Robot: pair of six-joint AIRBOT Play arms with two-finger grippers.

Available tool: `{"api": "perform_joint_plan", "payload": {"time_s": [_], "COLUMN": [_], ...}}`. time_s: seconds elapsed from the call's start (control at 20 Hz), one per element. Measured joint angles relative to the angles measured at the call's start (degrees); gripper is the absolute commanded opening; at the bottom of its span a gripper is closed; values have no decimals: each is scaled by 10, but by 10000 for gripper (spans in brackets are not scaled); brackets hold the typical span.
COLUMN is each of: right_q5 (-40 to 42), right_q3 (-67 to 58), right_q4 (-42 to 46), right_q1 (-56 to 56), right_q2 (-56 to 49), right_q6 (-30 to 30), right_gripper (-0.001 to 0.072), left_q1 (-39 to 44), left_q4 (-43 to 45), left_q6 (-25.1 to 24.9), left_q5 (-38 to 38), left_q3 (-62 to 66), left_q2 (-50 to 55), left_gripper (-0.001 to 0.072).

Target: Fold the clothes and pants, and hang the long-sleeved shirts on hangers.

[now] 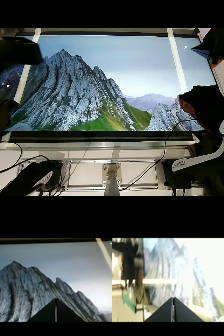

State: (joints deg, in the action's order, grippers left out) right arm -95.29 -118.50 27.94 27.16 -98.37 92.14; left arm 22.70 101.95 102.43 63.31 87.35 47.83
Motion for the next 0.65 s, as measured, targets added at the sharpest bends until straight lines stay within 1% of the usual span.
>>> {"api": "perform_joint_plan", "payload": {"time_s": [0.3, 0.65], "right_q5": [35, 50], "right_q3": [-1, -1], "right_q4": [-4, -4], "right_q1": [-73, -91], "right_q2": [0, 0], "right_q6": [0, -1], "right_gripper": [37, 37], "left_q1": [-1, -1], "left_q4": [0, 0], "left_q6": [0, 0], "left_q5": [39, 48], "left_q3": [0, 0], "left_q2": [-70, -95], "left_gripper": [15, 15]}}
